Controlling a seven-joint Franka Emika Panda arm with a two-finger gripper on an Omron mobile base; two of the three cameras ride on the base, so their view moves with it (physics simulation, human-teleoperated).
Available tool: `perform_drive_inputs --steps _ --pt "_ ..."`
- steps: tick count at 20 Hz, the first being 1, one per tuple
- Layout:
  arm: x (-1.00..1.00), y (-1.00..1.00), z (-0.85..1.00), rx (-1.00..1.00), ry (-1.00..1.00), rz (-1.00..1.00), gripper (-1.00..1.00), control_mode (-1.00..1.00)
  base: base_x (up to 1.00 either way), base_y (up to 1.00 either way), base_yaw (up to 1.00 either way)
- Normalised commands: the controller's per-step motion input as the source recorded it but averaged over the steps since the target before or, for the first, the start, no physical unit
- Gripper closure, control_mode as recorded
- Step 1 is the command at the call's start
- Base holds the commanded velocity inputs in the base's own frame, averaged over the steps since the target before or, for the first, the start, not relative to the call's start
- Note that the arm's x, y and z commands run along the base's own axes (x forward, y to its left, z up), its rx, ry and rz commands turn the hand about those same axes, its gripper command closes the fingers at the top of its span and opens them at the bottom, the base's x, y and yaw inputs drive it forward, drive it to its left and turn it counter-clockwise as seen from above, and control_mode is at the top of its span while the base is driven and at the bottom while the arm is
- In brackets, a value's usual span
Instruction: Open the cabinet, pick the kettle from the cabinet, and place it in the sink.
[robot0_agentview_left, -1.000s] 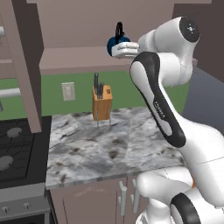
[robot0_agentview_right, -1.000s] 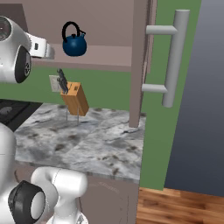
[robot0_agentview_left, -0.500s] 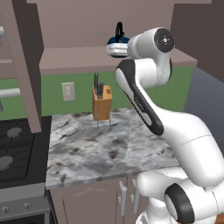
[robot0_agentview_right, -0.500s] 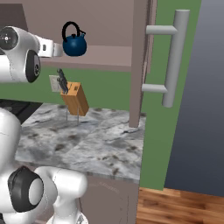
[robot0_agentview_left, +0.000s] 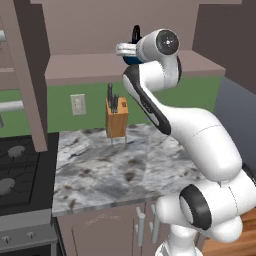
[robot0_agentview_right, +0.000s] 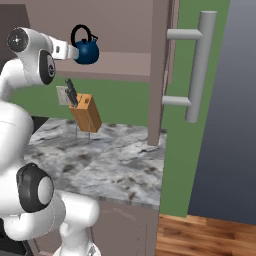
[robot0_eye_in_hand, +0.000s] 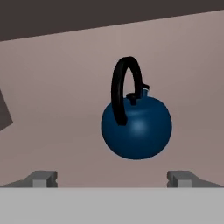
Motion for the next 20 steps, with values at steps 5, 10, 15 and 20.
perform_drive_inputs --steps 5,10,15,20 --pt "0.47 -0.01 0.18 0.00 0.00 -0.01 -1.00 -1.00 0.00 0.00 0.00" --pt "0.50 -0.01 0.10 0.00 0.00 0.00 -1.00 -1.00 0.00 0.00 0.00" --pt "0.45 -0.03 0.07 -0.01 0.01 0.00 -1.00 -1.00 0.00 0.00 0.00" --pt "0.43 -0.01 0.00 -0.04 0.03 -0.02 -1.00 -1.00 0.00 0.00 0.00"
